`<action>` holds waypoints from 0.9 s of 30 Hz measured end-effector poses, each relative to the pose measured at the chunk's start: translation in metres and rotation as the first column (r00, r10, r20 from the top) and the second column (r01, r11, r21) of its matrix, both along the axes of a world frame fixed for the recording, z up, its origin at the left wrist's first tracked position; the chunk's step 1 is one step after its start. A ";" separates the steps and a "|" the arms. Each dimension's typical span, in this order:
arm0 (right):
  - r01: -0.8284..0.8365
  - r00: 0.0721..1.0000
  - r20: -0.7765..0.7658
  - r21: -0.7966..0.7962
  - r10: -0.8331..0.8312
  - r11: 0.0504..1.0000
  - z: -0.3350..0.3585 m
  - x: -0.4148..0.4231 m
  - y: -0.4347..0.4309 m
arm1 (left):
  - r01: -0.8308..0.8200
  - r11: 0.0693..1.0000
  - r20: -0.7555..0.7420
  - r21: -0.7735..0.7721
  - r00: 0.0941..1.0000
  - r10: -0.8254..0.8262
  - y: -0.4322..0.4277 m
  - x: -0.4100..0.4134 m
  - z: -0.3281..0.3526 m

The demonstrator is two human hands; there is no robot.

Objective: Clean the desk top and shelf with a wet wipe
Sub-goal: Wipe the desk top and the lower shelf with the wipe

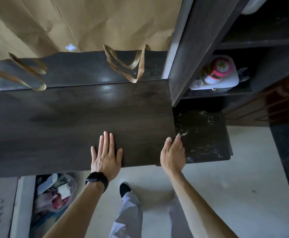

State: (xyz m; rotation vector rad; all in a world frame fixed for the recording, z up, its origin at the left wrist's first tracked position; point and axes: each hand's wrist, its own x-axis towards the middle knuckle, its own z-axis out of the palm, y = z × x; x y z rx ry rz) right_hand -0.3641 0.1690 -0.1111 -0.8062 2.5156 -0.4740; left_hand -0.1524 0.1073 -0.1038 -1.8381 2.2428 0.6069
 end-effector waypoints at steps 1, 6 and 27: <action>0.009 0.998 0.061 -0.051 -0.006 0.999 -0.001 -0.006 0.003 | -0.013 1.000 0.003 -0.002 1.000 0.013 0.011 -0.007 0.000; 0.229 0.703 0.700 -0.393 0.128 0.890 -0.019 -0.029 0.039 | 0.040 0.998 -0.032 -0.040 0.999 -0.041 0.045 -0.074 0.002; 0.162 0.364 0.901 -0.312 0.238 0.936 -0.094 -0.097 -0.034 | 0.025 0.974 -0.024 -0.226 0.999 -0.031 0.038 -0.208 -0.029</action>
